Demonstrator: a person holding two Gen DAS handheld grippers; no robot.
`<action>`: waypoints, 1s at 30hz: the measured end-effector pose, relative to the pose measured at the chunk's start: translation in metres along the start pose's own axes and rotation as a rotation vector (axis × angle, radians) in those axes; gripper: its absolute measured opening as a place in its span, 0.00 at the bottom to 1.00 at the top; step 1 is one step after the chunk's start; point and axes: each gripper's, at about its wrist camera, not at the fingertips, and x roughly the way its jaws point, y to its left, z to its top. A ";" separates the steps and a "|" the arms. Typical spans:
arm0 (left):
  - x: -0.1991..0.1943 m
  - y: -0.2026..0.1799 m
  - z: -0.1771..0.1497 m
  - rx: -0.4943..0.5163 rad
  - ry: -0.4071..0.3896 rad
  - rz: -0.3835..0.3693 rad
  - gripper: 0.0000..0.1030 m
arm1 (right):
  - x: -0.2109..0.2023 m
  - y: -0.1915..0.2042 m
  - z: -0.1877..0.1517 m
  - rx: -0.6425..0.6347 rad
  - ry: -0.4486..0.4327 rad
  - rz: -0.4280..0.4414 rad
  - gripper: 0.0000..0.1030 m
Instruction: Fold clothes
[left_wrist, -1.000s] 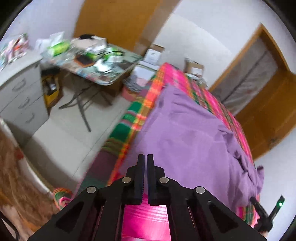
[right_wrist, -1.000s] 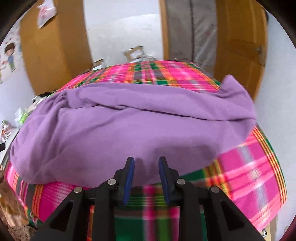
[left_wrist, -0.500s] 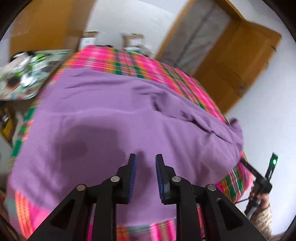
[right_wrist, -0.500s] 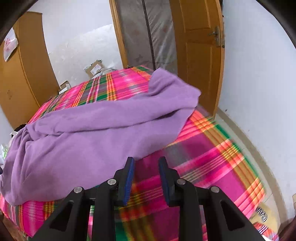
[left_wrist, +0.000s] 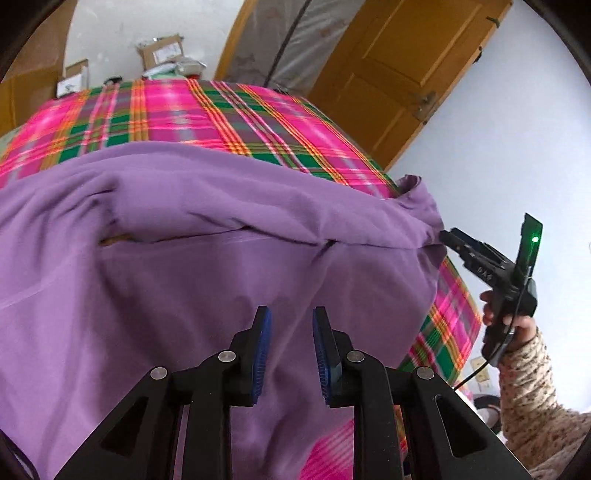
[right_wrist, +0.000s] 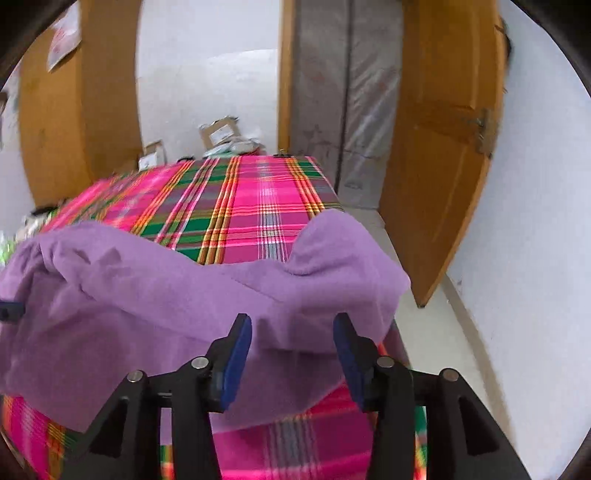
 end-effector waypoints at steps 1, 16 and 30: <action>0.004 -0.001 0.003 0.001 0.007 -0.004 0.28 | 0.004 0.000 0.004 -0.020 0.002 0.006 0.48; 0.055 -0.012 0.042 0.019 0.096 -0.042 0.35 | 0.041 0.016 0.009 -0.221 0.106 -0.016 0.05; 0.067 -0.002 0.043 0.009 0.119 -0.056 0.35 | 0.059 0.014 0.085 -0.265 -0.062 -0.095 0.04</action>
